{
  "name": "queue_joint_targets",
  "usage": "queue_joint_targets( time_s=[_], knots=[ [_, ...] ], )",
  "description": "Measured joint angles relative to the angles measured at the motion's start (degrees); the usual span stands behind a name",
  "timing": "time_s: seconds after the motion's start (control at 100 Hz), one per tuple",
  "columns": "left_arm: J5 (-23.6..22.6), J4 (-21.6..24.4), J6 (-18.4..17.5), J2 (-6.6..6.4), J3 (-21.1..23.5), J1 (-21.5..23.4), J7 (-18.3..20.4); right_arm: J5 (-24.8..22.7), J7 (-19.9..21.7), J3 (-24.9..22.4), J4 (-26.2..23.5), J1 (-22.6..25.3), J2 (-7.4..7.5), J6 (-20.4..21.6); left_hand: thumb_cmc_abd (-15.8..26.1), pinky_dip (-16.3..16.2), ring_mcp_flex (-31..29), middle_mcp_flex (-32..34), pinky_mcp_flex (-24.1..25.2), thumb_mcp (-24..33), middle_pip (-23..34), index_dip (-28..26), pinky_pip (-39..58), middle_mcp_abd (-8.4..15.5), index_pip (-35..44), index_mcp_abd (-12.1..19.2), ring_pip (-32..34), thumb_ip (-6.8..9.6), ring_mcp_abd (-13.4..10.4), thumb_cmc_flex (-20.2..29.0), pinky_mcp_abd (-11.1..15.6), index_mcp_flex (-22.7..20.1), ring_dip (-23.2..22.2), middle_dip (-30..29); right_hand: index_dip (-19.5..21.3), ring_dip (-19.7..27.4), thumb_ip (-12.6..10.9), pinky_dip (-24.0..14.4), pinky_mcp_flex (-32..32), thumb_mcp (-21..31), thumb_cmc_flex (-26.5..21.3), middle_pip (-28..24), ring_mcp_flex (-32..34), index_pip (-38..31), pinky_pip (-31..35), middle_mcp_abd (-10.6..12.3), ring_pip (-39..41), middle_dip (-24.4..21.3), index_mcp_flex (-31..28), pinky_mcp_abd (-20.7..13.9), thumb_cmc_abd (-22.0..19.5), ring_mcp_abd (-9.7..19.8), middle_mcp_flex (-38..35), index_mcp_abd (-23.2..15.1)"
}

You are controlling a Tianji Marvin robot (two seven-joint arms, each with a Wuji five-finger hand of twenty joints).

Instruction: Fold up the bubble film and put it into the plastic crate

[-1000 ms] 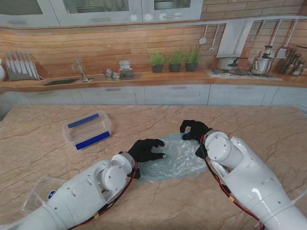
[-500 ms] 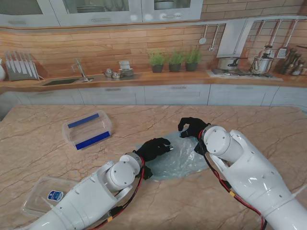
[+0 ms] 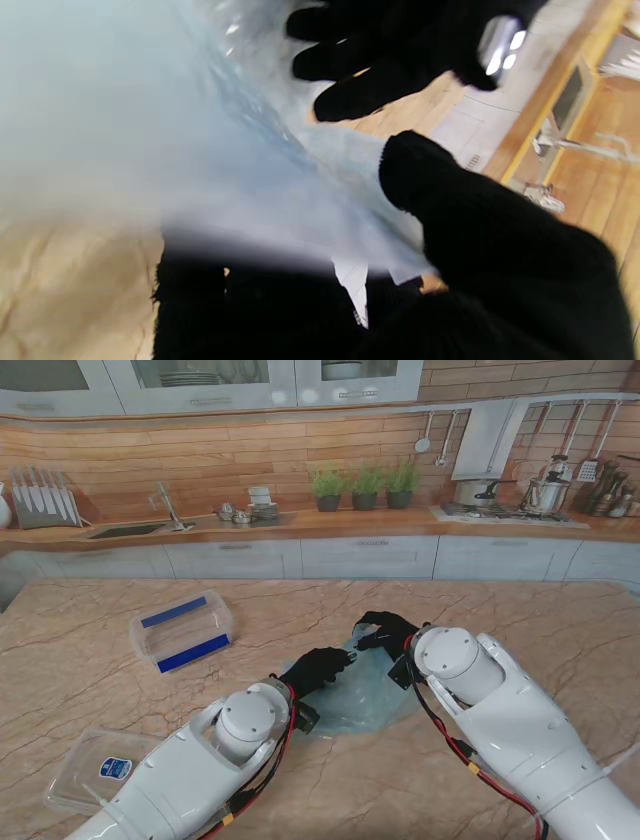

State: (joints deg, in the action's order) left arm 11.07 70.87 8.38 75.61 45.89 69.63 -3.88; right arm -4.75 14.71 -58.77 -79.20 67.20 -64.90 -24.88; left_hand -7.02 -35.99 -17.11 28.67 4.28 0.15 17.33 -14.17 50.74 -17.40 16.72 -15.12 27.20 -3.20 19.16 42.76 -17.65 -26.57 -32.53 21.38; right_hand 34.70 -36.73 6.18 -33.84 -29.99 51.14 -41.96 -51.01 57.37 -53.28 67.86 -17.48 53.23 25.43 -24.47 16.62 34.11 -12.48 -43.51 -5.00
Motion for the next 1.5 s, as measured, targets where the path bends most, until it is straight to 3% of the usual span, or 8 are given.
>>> queue_joint_targets(
  time_s=[0.12,0.4,0.65,0.95,0.99,1.22,1.4,1.5],
  knots=[
    [7.87,0.91,-0.05,0.04,2.19,1.13,0.52,3.36,-0.02,-1.25,-0.58,0.76,-0.68,-1.06,-0.05,0.3,0.06,-0.43,0.26,-0.05,-1.09,0.6,-1.63,-0.07,-1.63,-0.48,-1.1,0.0,0.0,-2.04,-0.02,0.01,0.24,-0.5,2.11,1.15,-2.47,0.14,2.39,-3.06,3.36,3.52,-2.65,7.04,-2.07,0.07,-4.28,-1.77,1.84,0.1,-1.19,-0.93,4.14,1.58],
    [9.83,2.41,0.04,-0.08,3.48,2.19,1.72,6.24,2.41,-1.68,-0.85,1.65,-0.76,-0.07,-0.21,0.46,0.09,-0.47,0.74,-0.62,-2.43,1.27,-5.18,-0.66,-4.72,-1.52,-2.95,-0.04,0.01,-5.61,-0.89,-0.69,1.22,-1.09,-1.27,7.52,-3.09,0.79,6.73,-11.73,8.51,14.52,-8.91,16.13,-8.73,0.75,-17.49,-6.13,7.32,2.42,-1.19,-4.55,11.94,3.03],
    [10.04,3.48,0.68,-0.3,4.45,2.69,1.98,9.84,8.71,-3.16,0.68,2.23,-0.02,7.22,-7.1,0.53,0.2,-0.62,0.49,-2.85,-2.9,2.19,-7.49,-1.54,-7.56,-4.12,-3.82,-0.98,0.59,-8.15,-3.58,-1.35,1.36,-1.99,-4.58,13.27,-3.35,2.36,9.35,-10.2,9.16,25.67,-17.49,22.1,-17.47,-0.1,-30.01,-10.79,12.36,3.76,-3.18,-6.67,20.64,3.02],
    [10.72,4.46,2.24,-0.36,5.14,2.98,1.49,12.81,13.15,-3.58,2.6,2.48,1.09,11.61,-7.15,2.2,-1.44,-0.52,-2.83,-2.49,-2.9,4.27,-8.24,-4.78,-10.93,-6.05,-3.95,-0.84,3.45,-8.62,-7.91,-5.13,1.55,-6.03,-6.83,17.01,-3.36,3.33,11.46,-14.09,9.03,33.6,-23.42,25.97,-26.7,2.16,-35.99,-14.01,17.82,4.54,-1.39,-7.34,26.3,0.8],
    [10.63,4.5,2.4,-0.36,5.18,2.98,1.39,13.22,14.07,-3.58,2.97,2.48,1.15,12.65,-6.11,2.55,-1.44,-0.51,-3.05,-0.58,-2.9,4.32,-8.26,-5.1,-11.17,-6.44,-3.96,0.85,3.5,-7.78,-8.16,-5.13,1.65,-6.16,-8.62,17.24,-2.97,3.35,11.46,-17.05,10.82,34.72,-24.08,28.95,-27.8,2.15,-37.17,-14.57,18.32,4.54,0.21,-7.42,27.65,0.01],
    [10.14,4.42,2.83,-0.42,5.13,2.9,1.63,14.99,13.5,-3.2,3.85,2.5,1.02,15.15,-7.84,3.44,-2.03,-0.46,-3.5,-0.53,-2.92,4.88,-8.27,-5.22,-11.91,-6.46,-3.98,0.92,3.85,-7.69,-8.54,-5.13,1.87,-6.73,-11.7,17.83,-2.99,2.87,11.4,-18.02,11.49,37.06,-24.08,53.44,-29.59,2.11,-37.17,-15.6,17.04,4.54,0.21,-7.44,29.1,-7.44],
    [9.48,4.28,2.83,-0.52,5.04,2.83,2.12,14.84,10.82,-3.12,4.17,2.86,0.58,16.75,-9.14,4.08,-2.15,-0.42,-3.78,0.08,-2.93,4.89,-8.27,-5.22,-11.97,-6.46,-3.98,1.34,3.89,-6.92,-8.88,-5.12,1.87,-6.82,-27.96,17.84,-2.24,2.87,10.43,-19.22,12.83,37.65,-24.02,55.94,-29.61,2.11,-37.14,-16.13,15.05,4.54,1.03,-7.44,29.11,-9.73],
    [9.2,4.27,2.83,-0.71,5.15,2.83,2.67,14.35,9.12,-3.23,4.06,3.49,0.28,17.74,-9.72,4.65,-2.18,-0.37,-3.79,0.11,-2.93,4.89,-8.27,-5.22,-11.98,-6.46,-4.0,1.36,3.9,-6.93,-8.98,-5.11,2.25,-7.33,-31.43,17.84,-2.21,2.87,9.92,-19.3,14.99,37.78,-23.96,55.93,-29.61,2.09,-36.57,-16.15,15.03,4.54,0.94,-7.45,29.11,-11.43]
  ],
)
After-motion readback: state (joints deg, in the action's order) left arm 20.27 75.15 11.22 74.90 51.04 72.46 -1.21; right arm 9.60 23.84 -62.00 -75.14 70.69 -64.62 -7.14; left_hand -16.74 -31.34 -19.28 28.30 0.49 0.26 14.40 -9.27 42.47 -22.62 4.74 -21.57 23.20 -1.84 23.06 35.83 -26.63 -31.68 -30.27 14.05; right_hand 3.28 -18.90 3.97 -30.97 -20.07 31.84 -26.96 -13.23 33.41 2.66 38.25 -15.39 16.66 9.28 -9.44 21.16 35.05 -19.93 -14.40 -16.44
